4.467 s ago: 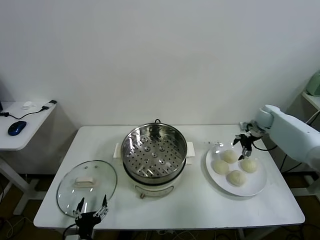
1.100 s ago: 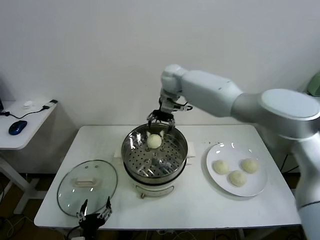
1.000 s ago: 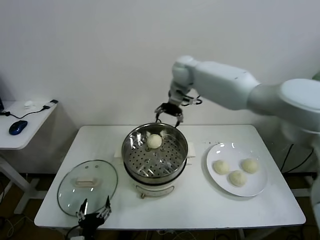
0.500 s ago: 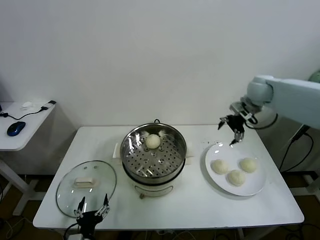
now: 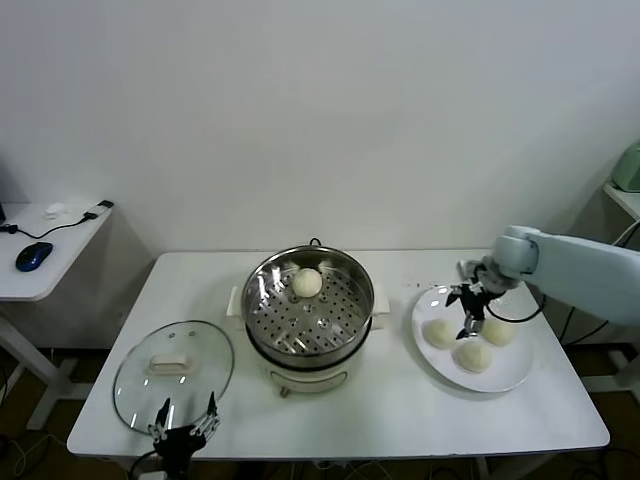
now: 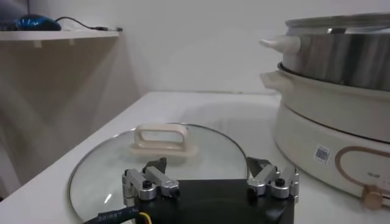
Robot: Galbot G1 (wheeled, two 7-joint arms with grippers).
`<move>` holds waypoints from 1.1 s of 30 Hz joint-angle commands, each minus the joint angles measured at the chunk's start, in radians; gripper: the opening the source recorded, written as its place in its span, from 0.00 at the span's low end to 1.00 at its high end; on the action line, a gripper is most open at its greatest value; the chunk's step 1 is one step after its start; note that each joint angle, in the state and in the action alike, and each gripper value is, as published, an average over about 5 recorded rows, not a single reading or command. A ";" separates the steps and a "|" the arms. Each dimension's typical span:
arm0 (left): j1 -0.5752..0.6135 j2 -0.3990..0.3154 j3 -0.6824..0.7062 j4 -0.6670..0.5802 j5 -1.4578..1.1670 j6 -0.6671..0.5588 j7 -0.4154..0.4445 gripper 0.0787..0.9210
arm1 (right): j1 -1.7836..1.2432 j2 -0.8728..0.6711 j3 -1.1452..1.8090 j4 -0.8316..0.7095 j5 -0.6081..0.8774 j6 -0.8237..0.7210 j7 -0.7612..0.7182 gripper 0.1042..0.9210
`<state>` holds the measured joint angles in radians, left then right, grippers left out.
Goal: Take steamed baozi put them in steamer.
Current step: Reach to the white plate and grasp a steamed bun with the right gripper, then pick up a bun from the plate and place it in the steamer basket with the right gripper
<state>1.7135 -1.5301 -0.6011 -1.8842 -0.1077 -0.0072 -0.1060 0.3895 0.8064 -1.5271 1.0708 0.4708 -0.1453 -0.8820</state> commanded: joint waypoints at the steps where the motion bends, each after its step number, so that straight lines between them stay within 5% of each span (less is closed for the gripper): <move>1: 0.002 0.002 0.001 0.003 0.000 -0.002 0.000 0.88 | -0.159 0.058 0.105 -0.106 -0.020 -0.057 0.028 0.88; 20: 0.017 -0.001 0.009 -0.021 0.004 0.001 -0.006 0.88 | 0.146 0.006 -0.033 0.031 0.052 -0.011 -0.073 0.71; 33: 0.023 0.004 0.028 -0.040 0.020 0.007 -0.007 0.88 | 0.814 0.256 -0.292 0.347 0.594 -0.127 -0.087 0.70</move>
<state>1.7353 -1.5276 -0.5743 -1.9237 -0.0904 -0.0009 -0.1131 0.8233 0.9134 -1.6954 1.2125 0.7353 -0.1902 -0.9756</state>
